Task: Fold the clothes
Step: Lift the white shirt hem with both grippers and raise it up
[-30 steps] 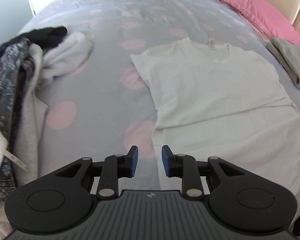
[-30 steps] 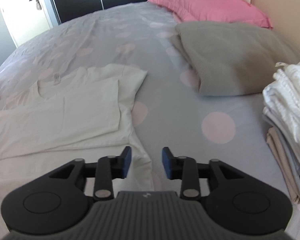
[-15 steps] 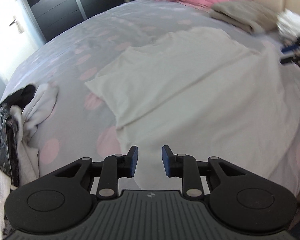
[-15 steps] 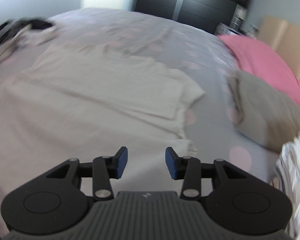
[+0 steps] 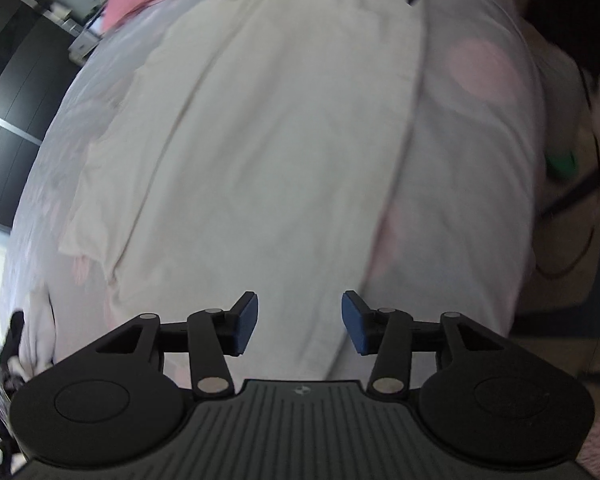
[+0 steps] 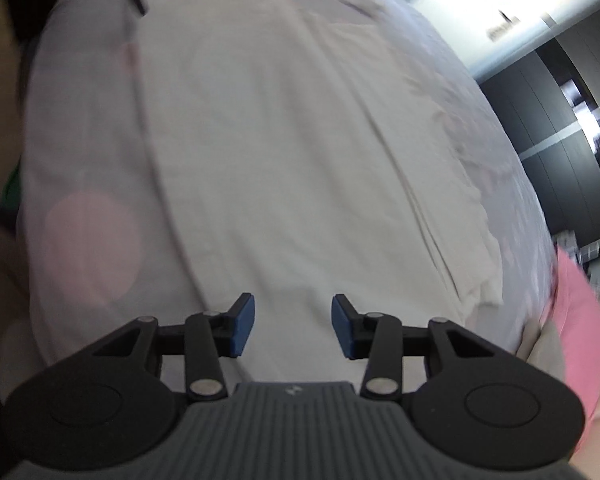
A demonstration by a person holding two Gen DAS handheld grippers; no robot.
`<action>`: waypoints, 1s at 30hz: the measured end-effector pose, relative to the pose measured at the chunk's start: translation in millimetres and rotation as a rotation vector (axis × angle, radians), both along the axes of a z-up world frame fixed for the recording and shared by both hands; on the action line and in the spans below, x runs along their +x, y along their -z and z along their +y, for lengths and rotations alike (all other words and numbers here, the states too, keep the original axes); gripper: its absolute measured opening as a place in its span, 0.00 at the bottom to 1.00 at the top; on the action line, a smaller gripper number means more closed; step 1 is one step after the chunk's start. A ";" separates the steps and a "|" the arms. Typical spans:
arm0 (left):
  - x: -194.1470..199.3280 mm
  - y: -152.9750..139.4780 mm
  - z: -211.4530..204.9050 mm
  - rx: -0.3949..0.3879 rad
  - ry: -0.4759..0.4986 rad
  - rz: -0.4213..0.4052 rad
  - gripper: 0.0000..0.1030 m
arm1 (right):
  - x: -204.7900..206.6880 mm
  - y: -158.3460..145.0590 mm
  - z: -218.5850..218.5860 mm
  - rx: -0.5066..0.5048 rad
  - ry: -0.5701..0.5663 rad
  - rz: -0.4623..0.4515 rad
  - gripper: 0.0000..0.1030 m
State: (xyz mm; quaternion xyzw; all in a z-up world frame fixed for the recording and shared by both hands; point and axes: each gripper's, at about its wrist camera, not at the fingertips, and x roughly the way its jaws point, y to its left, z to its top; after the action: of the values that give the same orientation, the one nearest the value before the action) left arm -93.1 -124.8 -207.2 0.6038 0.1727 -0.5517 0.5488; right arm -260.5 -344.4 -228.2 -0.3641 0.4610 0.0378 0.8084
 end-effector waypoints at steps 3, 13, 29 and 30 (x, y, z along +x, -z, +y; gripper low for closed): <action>-17.8 20.9 9.4 0.024 0.046 -0.116 0.43 | -12.1 17.1 13.0 -0.090 -0.087 0.067 0.47; -13.1 56.2 23.4 0.064 0.018 -0.418 0.43 | -34.0 43.2 -2.1 -0.318 -0.081 0.126 0.48; -9.0 72.8 15.4 0.045 0.079 -0.503 0.38 | -44.6 73.0 -25.1 -0.534 -0.084 0.127 0.47; -8.1 73.2 13.8 0.041 0.074 -0.507 0.38 | -44.9 74.2 -23.9 -0.545 -0.091 0.127 0.47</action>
State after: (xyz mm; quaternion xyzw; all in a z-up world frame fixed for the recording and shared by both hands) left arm -101.2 -111.0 -280.4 0.7398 0.0184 -0.3987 0.5417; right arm -305.4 -368.2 -302.4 -0.5853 0.4871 -0.0283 0.6476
